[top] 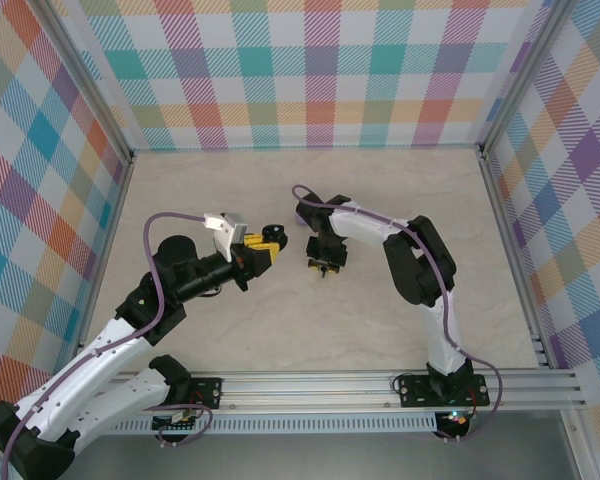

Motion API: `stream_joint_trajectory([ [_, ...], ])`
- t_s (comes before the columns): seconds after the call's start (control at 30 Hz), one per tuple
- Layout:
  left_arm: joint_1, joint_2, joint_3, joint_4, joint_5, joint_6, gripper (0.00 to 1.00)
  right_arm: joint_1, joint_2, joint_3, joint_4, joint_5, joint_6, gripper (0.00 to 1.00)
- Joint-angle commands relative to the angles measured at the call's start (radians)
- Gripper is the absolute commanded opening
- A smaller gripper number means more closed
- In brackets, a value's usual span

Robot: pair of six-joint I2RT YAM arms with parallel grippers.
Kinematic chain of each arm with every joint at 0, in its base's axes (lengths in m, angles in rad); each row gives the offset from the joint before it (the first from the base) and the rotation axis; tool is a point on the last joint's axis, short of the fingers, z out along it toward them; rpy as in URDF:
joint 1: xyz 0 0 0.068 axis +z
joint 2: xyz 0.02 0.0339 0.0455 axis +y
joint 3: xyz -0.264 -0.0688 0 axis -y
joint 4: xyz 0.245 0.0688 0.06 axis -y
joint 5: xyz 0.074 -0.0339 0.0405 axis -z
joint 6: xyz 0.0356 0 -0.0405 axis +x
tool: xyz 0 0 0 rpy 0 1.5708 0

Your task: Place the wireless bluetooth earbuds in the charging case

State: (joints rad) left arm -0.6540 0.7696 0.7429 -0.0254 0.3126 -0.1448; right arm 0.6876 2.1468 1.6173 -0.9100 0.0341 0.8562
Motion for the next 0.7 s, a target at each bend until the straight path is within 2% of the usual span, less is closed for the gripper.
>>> stream_joint_trajectory([
  [0.0, -0.009, -0.016, 0.015, 0.009, -0.002, 0.003, 0.11, 0.009, 0.022, 0.024, -0.034, 0.007, 0.007, 0.34],
  [0.37, -0.009, -0.023, 0.007, 0.009, -0.009, 0.003, 0.11, 0.010, 0.056, 0.029, -0.060, 0.036, -0.018, 0.32],
  [0.67, -0.008, -0.021, 0.012, 0.000, -0.010, 0.002, 0.11, 0.010, 0.064, 0.014, -0.051, 0.065, -0.046, 0.25],
])
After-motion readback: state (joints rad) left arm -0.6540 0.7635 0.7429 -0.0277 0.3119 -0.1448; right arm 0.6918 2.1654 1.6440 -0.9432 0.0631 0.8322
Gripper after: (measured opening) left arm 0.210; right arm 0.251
